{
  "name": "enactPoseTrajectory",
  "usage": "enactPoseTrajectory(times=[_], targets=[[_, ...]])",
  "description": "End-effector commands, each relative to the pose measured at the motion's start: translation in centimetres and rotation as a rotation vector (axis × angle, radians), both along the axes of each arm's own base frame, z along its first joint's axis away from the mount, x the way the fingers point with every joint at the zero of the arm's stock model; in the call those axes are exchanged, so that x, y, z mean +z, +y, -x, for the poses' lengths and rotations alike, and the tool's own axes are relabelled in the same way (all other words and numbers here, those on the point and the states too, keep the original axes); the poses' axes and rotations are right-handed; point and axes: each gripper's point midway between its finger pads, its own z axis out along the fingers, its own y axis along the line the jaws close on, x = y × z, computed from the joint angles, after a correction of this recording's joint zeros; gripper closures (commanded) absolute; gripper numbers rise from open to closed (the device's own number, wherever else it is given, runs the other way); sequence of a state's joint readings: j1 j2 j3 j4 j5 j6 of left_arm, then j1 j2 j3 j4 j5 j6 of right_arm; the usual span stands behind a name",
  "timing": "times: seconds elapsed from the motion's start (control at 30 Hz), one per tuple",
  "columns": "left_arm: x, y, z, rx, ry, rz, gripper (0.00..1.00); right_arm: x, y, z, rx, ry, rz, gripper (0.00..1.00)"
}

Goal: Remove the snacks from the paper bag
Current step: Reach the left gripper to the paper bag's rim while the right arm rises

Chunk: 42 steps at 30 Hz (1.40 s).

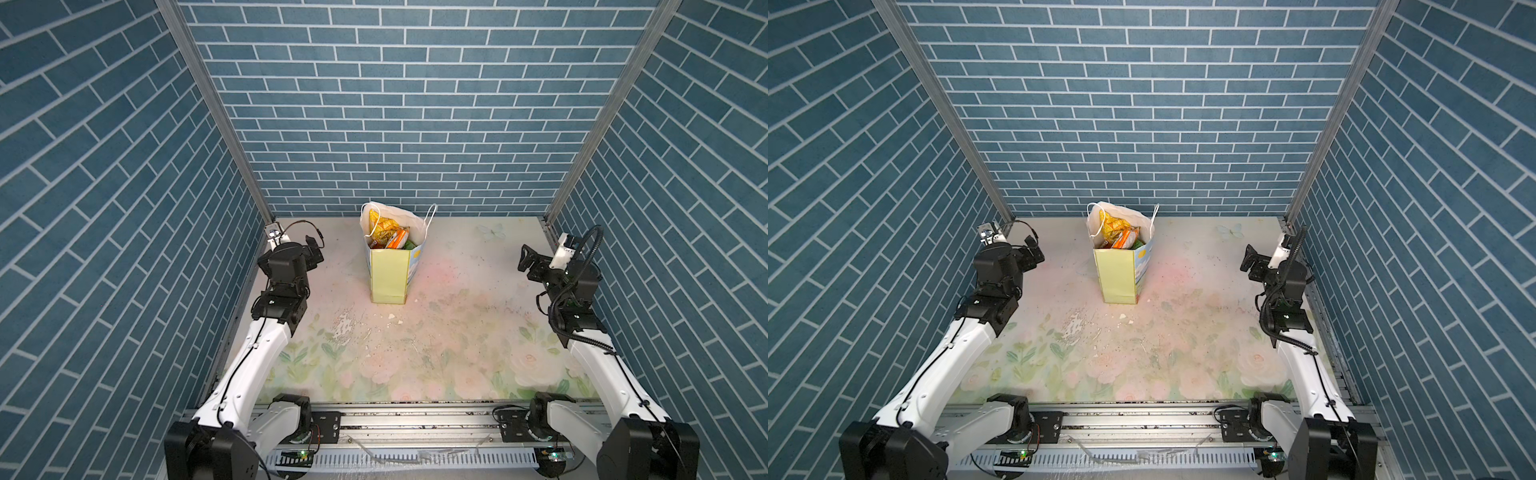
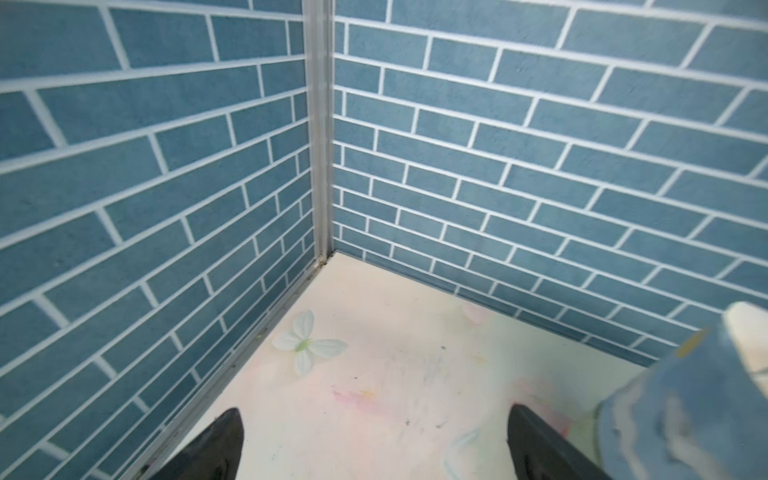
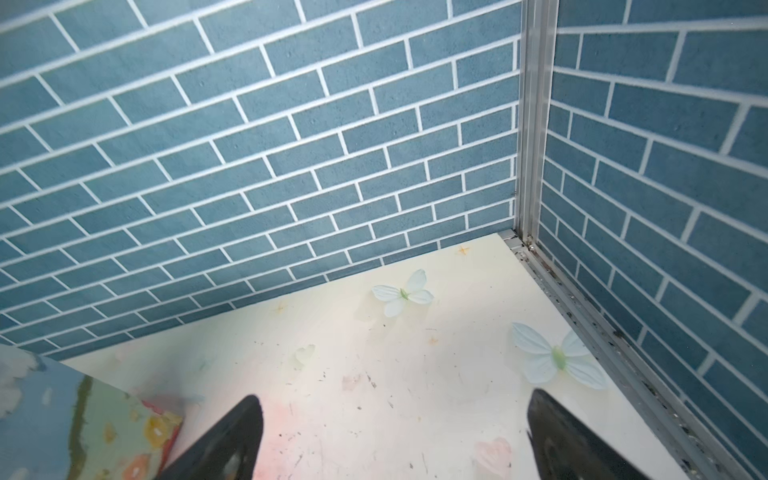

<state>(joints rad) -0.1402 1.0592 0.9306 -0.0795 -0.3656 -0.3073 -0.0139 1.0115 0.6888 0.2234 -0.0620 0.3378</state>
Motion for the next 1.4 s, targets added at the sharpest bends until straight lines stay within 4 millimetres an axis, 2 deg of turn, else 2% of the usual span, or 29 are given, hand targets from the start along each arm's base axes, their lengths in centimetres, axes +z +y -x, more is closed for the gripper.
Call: enactPoseTrajectory(times=[0.0, 0.13, 0.33, 0.43, 0.57, 0.8, 0.9, 1.03, 1.17, 1.37], targets=[[-0.9, -3.6, 1.2, -0.173, 0.129, 0.127, 0.00, -3.1, 1.7, 1.2, 0.053, 0.201, -0.164, 0.03], [1.2, -7.4, 1.2, -0.356, 0.142, 0.200, 0.00, -2.6, 3.4, 1.2, 0.134, 0.210, -0.237, 0.05], [2.4, -12.4, 0.7, -0.527, 0.206, 0.173, 0.01, -3.6, 4.3, 1.1, 0.181, 0.253, -0.262, 0.06], [1.9, -14.5, 0.1, -0.581, 0.250, 0.138, 0.00, -4.6, 4.5, 1.0, 0.191, 0.287, -0.269, 0.07], [0.2, -15.6, -1.6, -0.566, 0.320, 0.087, 0.00, -5.1, 4.8, 1.0, 0.205, 0.307, -0.279, 0.07], [-1.6, -18.0, -4.3, -0.568, 0.416, -0.003, 0.00, -6.3, 4.7, 1.4, 0.199, 0.343, -0.255, 0.07], [-2.5, -18.3, -5.3, -0.557, 0.460, -0.029, 0.01, -6.8, 4.4, 1.6, 0.185, 0.363, -0.243, 0.07], [-3.2, -17.2, -6.9, -0.472, 0.495, -0.086, 0.00, -7.3, 4.3, 1.8, 0.183, 0.382, -0.234, 0.07], [-2.8, -16.3, -7.9, -0.409, 0.493, -0.125, 0.01, -7.4, 4.3, 1.8, 0.185, 0.390, -0.226, 0.07], [-2.3, -15.6, -9.4, -0.379, 0.482, -0.135, 0.08, -7.9, 3.8, 2.1, 0.164, 0.409, -0.200, 0.07]])
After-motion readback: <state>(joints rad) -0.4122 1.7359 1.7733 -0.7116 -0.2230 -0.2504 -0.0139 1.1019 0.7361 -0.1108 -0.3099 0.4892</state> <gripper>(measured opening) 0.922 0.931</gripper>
